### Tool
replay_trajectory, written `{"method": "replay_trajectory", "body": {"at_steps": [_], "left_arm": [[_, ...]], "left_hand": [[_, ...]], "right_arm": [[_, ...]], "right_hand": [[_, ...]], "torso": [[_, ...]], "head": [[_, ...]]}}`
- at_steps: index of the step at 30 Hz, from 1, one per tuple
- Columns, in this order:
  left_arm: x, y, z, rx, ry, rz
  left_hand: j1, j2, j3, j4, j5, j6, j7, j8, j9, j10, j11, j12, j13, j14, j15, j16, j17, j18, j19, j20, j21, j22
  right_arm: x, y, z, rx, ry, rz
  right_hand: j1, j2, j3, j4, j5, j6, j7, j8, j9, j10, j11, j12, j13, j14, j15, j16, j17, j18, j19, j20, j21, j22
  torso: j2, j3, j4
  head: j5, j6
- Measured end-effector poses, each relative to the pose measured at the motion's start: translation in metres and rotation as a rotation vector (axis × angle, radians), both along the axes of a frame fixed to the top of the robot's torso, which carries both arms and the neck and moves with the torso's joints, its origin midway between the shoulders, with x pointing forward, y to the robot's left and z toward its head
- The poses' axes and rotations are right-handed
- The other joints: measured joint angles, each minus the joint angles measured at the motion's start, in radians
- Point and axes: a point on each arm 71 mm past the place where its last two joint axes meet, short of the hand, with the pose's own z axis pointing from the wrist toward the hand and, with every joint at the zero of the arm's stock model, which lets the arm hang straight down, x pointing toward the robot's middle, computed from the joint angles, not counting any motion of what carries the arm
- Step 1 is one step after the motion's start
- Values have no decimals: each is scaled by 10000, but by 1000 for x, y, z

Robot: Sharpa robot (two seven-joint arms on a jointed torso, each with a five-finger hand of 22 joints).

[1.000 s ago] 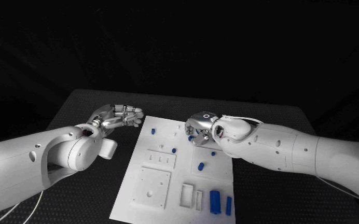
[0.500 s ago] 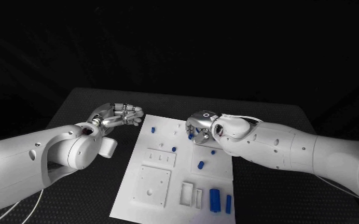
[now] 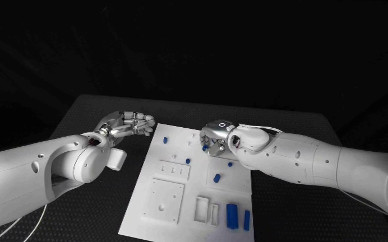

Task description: Assemble the parts on the task board

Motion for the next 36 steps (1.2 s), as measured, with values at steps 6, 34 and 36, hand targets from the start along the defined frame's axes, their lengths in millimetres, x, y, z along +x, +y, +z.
{"method": "replay_trajectory", "body": {"at_steps": [6,34,36], "left_arm": [[0,0,0,5,1,6],[1,-1,0,8,-1,-12],[2,-2,0,10,-3,-17]], "left_hand": [[0,0,0,0,0,0,0,-38,1,0,0,0,0,0,0,0,2,0,0,0,-38,0],[0,0,0,0,0,0,0,-38,-8,0,0,0,2,0,0,-39,16,-2,0,0,-38,-4],[0,0,0,0,0,0,0,-38,-8,0,0,0,2,0,0,-39,16,-2,0,0,-38,-4]], "right_arm": [[-1,-2,0,87,-155,-262],[13,26,20,751,-1976,-920],[14,28,20,756,-2029,-925]], "right_hand": [[-2,2,254,85,-39,207,-102,75,7,300,-125,52,65,27,-77,50,-44,-3,82,-81,120,10],[68,-51,613,139,-68,285,-186,76,8,403,-163,85,171,31,-138,194,-110,-91,139,-135,283,21],[67,-51,623,149,-68,284,-185,76,7,402,-163,85,172,31,-138,194,-117,-91,138,-135,285,20]], "torso": [[-2,-6,6],[-2,-8,12],[-2,-6,17]], "head": [[-20,23],[31,242],[39,243]]}}
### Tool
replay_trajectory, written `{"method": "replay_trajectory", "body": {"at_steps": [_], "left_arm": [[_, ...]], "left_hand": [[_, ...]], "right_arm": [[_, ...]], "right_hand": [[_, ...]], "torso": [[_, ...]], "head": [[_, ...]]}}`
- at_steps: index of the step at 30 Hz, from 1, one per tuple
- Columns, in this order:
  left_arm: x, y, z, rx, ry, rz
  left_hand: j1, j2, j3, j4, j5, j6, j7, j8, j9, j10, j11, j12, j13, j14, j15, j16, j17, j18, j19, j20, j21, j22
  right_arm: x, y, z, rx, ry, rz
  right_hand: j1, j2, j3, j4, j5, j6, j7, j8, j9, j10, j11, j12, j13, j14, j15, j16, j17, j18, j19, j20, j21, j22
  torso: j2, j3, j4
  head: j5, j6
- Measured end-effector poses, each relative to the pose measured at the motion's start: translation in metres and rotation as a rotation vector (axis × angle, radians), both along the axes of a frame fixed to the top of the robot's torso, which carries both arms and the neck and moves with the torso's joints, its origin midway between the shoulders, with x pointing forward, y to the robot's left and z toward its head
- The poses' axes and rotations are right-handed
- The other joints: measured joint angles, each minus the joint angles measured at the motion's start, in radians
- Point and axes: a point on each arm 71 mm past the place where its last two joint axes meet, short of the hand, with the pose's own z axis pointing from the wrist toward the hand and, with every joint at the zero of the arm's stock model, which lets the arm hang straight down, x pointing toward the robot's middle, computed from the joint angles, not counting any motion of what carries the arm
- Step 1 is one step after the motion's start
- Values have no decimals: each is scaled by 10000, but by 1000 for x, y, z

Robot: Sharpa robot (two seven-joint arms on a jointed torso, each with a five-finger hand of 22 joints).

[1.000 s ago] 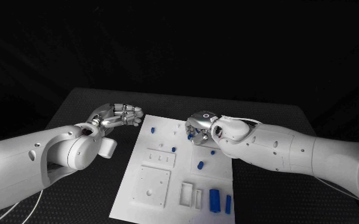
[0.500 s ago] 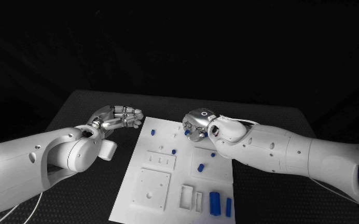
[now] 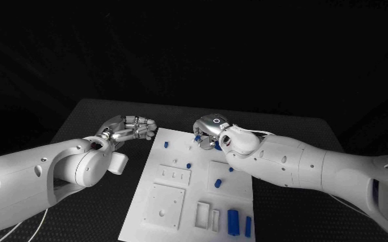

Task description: Assemble the parts on the task board

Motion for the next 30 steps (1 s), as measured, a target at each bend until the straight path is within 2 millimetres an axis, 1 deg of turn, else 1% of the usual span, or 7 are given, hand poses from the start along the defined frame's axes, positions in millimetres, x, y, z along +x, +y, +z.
{"method": "replay_trajectory", "body": {"at_steps": [10,12,15,19,24,26,30], "left_arm": [[0,-1,0,-2,-1,-21],[1,-2,0,-4,-1,-30],[1,-2,0,-8,-1,-41],[1,-2,0,-11,-1,-46],[0,-2,0,-13,2,-43],[0,-2,0,-16,2,-40],[0,-2,0,-19,-2,-43]], "left_hand": [[0,0,0,0,0,0,0,0,-9,0,0,0,0,0,0,0,8,0,0,0,0,-1],[0,0,0,0,0,0,0,0,-9,0,0,0,0,0,0,0,8,0,0,0,0,-1],[0,0,-26,26,0,0,0,0,-9,0,0,0,-6,0,0,0,8,-1,0,0,0,-1],[0,0,-26,26,0,0,0,0,-8,0,0,0,-8,0,0,0,7,-1,0,0,0,-2],[0,0,-27,26,0,0,0,0,-8,0,0,-35,-8,0,0,0,16,0,0,0,0,-2],[0,0,-26,26,0,0,0,0,-8,0,0,-35,-8,0,0,0,16,-1,0,0,0,-2],[0,0,-27,26,0,0,0,0,-17,0,0,-35,-7,0,0,-39,16,-1,0,0,0,0]], "right_arm": [[0,3,1,25,-116,11],[0,5,1,40,-126,47],[0,7,1,39,-139,59],[2,7,0,3,-151,-7],[3,7,0,-10,-152,-33],[3,8,0,-5,-152,-19],[4,9,0,-22,-158,-37]], "right_hand": [[-1,-1,17,17,0,-6,4,0,0,-5,-3,-2,0,0,0,0,-2,-2,-2,3,1,-2],[-1,-2,17,17,0,-8,5,0,0,-5,-2,-2,0,-1,0,0,-2,-1,-2,3,1,-2],[-3,-26,17,17,0,-9,6,0,0,19,22,-21,0,0,-1,0,-11,-3,-1,3,1,-3],[-3,-26,27,27,-1,-15,10,1,0,19,22,-22,-1,-1,-1,3,-10,-13,32,-30,-2,-3],[-3,-27,42,44,-1,-11,25,2,0,18,22,-32,-2,0,-1,4,-10,-24,39,-36,-2,-4],[-58,-81,42,44,-2,1,37,6,0,18,22,-31,9,1,-2,4,-10,-25,40,-36,-3,-4],[-70,-93,42,44,-2,1,38,19,0,18,21,-31,34,1,-3,4,-19,-24,39,-35,-3,-4]], "torso": [[12,0,16],[17,-7,14],[30,-7,14],[50,-13,15],[81,-19,35],[95,-19,41],[121,-33,56]], "head": [[7,1],[30,0],[54,-11],[64,-34],[55,-51],[54,-57],[53,-58]]}}
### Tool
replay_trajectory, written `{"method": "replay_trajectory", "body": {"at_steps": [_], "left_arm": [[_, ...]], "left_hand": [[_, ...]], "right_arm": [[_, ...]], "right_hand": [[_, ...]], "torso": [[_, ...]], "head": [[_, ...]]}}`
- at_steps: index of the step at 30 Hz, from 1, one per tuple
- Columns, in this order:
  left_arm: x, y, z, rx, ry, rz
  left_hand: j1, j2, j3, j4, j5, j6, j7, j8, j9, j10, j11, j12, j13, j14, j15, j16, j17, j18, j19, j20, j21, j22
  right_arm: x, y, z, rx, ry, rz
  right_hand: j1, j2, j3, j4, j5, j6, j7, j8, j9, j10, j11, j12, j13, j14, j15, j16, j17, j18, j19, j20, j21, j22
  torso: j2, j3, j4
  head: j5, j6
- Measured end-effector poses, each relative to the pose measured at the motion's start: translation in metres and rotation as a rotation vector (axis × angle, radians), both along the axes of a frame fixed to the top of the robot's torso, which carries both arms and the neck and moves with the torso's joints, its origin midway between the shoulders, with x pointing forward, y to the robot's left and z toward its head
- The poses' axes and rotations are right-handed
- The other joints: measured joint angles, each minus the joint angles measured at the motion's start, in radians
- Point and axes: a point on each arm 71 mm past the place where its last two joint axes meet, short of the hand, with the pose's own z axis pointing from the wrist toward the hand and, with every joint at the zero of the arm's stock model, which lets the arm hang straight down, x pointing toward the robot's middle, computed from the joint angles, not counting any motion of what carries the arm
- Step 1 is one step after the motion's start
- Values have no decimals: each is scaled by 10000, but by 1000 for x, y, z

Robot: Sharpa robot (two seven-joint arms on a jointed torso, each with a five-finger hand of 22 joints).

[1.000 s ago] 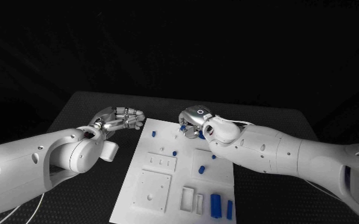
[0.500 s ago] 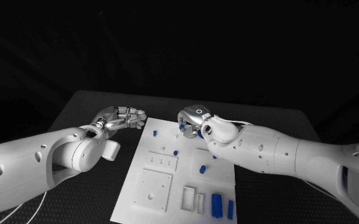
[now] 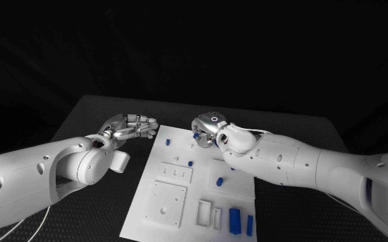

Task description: Assemble the parts on the task board

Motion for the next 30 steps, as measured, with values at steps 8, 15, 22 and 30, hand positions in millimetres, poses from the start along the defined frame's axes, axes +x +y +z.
{"method": "replay_trajectory", "body": {"at_steps": [8,15,22,30], "left_arm": [[0,-1,0,-1,-1,-16],[1,-2,0,0,0,-29],[1,-2,0,1,4,-33],[0,-2,0,1,10,-31]], "left_hand": [[0,0,0,0,-40,0,0,0,0,0,0,0,0,0,0,0,9,0,0,0,0,6],[0,0,0,0,-40,0,0,0,1,0,0,1,1,0,0,0,8,-1,0,0,0,4],[0,0,0,0,-40,0,0,0,1,0,0,1,1,0,0,0,7,0,0,0,0,4],[0,0,-24,24,-40,36,36,0,-8,0,0,2,2,0,0,0,16,-1,0,0,0,3]], "right_arm": [[2,2,0,-20,-26,-29],[3,3,-1,-58,-2,-18],[4,4,-2,-136,82,-7],[5,5,-3,-206,160,19]], "right_hand": [[-28,-28,0,0,0,-2,2,14,0,-1,-1,0,-7,1,-1,0,0,-1,-1,2,-1,-1],[-38,-38,-1,0,-7,15,-16,19,0,-2,-2,1,-8,1,-1,0,-10,-1,-2,4,-1,-2],[-62,-62,38,39,-36,14,-16,20,0,-3,-3,1,-8,1,-2,0,-36,-2,12,21,-2,-4],[-61,-61,38,40,-39,9,-15,20,0,-19,-19,1,-9,-15,-19,1,-46,-1,7,25,-3,-4]], "torso": [[24,-6,-1],[23,-12,-4],[1,-12,-8],[-6,-12,-20]], "head": [[6,-33],[34,-79],[47,-116],[54,-149]]}}
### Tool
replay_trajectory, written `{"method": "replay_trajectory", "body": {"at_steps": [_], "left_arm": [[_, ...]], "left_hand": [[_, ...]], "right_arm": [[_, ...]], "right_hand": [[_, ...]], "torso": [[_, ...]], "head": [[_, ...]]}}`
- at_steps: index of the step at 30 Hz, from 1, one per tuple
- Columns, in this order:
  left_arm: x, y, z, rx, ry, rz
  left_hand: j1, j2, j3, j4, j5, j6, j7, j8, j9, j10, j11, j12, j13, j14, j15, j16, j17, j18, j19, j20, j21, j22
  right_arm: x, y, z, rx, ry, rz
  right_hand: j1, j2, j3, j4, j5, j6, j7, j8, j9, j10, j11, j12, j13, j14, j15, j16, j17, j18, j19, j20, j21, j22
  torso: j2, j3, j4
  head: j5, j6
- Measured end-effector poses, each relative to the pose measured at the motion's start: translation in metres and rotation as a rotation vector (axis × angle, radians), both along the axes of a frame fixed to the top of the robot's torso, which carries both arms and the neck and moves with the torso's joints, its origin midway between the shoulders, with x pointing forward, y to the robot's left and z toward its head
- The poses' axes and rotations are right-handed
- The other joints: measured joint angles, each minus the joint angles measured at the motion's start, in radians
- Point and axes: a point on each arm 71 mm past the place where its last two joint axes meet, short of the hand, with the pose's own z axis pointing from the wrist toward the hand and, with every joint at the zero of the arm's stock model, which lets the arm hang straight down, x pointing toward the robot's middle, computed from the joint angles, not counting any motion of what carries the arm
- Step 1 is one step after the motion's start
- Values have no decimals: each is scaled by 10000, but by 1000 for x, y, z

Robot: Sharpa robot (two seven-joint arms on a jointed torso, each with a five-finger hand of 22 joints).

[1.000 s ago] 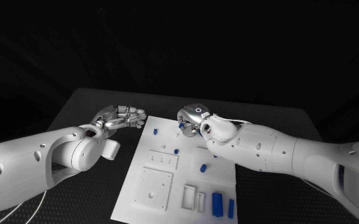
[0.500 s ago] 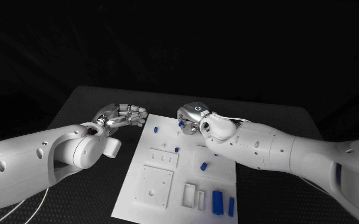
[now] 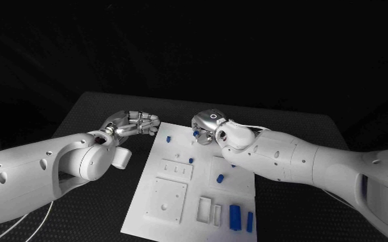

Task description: Assemble the parts on the task board

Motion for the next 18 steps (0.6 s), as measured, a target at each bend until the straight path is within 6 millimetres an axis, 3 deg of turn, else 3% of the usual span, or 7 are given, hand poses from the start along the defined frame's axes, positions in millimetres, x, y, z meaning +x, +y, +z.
{"method": "replay_trajectory", "body": {"at_steps": [5,8,10,14,18], "left_arm": [[0,0,0,-1,-1,-4],[0,0,0,-2,-1,-7],[0,0,0,-1,1,-7],[0,0,0,0,4,-8],[0,0,0,3,9,-5]], "left_hand": [[0,0,0,0,0,0,0,0,0,0,0,0,-7,0,0,0,-1,0,0,0,0,-1],[0,0,0,0,0,0,0,0,1,0,0,0,-8,0,0,0,-1,0,0,0,0,-1],[7,-1,0,0,0,0,0,0,-1,0,0,-6,-8,0,0,-4,10,0,0,0,0,-2],[158,26,34,34,232,0,0,-44,-27,0,0,-45,-8,0,0,-71,40,0,0,0,0,-2],[158,26,34,34,232,0,0,-44,-27,0,0,-45,-18,0,0,-71,52,0,0,0,0,-2]], "right_arm": [[1,0,-1,-2,27,-21],[2,0,-2,50,91,-20],[2,0,-3,88,136,-2],[3,-2,-4,149,218,-24],[3,-3,-5,224,285,-31]], "right_hand": [[1,0,0,0,-2,-27,-5,0,0,0,-1,-50,-3,-20,-19,1,-33,1,-52,-23,-19,-1],[96,-95,-1,-1,-7,-323,146,24,17,-322,173,-280,-77,-145,48,2,-100,1,-158,-24,-20,-5],[138,-158,-77,-77,38,-729,318,-234,353,-726,311,-544,-188,-170,219,22,-143,0,-210,-9,-26,-6],[110,-600,-339,-287,60,-1484,654,-715,128,-1279,592,-763,-320,-304,488,-84,-265,-138,-428,99,-76,-3],[18,-768,-799,-403,130,-1711,673,-803,68,-1664,736,-803,-437,-451,636,-134,-379,-150,-648,254,-135,-2]], "torso": [[1,0,-6],[3,-4,-7],[4,-4,-7],[6,0,-6],[7,0,-8]], "head": [[0,8],[0,13],[0,14],[8,4],[13,1]]}}
